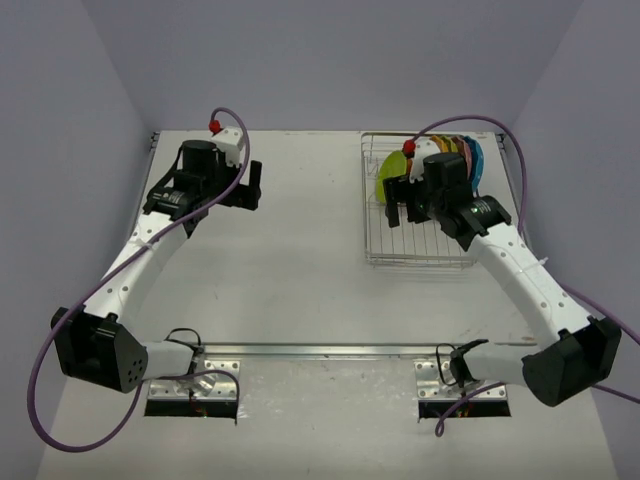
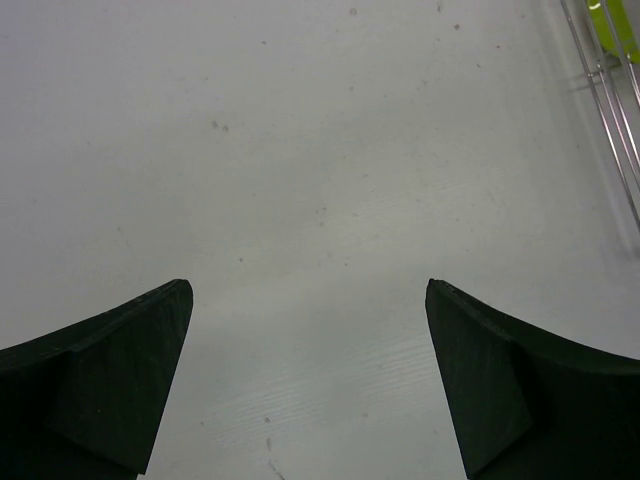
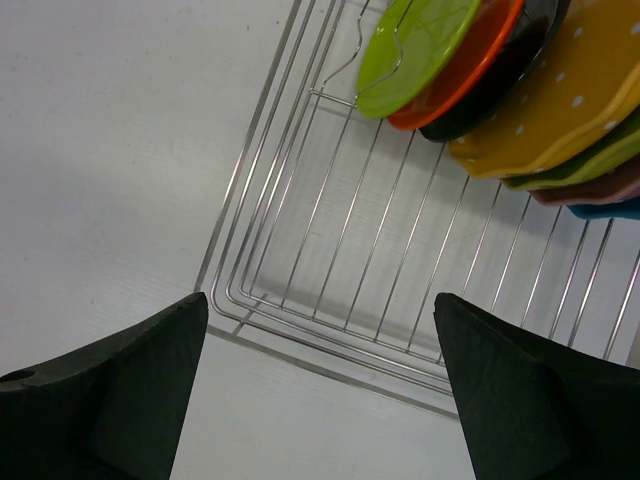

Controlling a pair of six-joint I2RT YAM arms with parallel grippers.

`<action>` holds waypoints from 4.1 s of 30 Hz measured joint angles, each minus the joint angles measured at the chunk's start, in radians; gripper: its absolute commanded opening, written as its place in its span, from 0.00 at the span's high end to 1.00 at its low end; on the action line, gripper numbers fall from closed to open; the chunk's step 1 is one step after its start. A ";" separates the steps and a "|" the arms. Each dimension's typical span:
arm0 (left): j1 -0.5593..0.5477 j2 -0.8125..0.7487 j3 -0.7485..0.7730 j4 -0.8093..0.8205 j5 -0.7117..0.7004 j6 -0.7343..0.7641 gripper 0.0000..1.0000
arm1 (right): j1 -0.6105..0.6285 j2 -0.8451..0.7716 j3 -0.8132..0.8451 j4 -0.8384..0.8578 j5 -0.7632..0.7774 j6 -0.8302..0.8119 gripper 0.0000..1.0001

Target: Unload the plates from the dish rack

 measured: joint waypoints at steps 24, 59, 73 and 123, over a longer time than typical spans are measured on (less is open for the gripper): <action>0.004 -0.012 0.000 0.018 -0.137 0.002 0.00 | -0.055 0.485 0.358 0.002 0.009 0.016 0.30; 0.004 0.003 -0.010 0.024 -0.163 -0.005 0.00 | -0.209 0.753 0.581 0.012 -0.044 0.103 0.59; 0.004 0.006 -0.011 0.024 -0.174 -0.005 0.00 | -0.203 0.814 0.595 0.015 0.031 0.100 1.00; 0.069 0.001 -0.079 0.195 0.776 -0.306 0.55 | 0.082 0.216 0.229 0.074 -0.644 0.178 1.00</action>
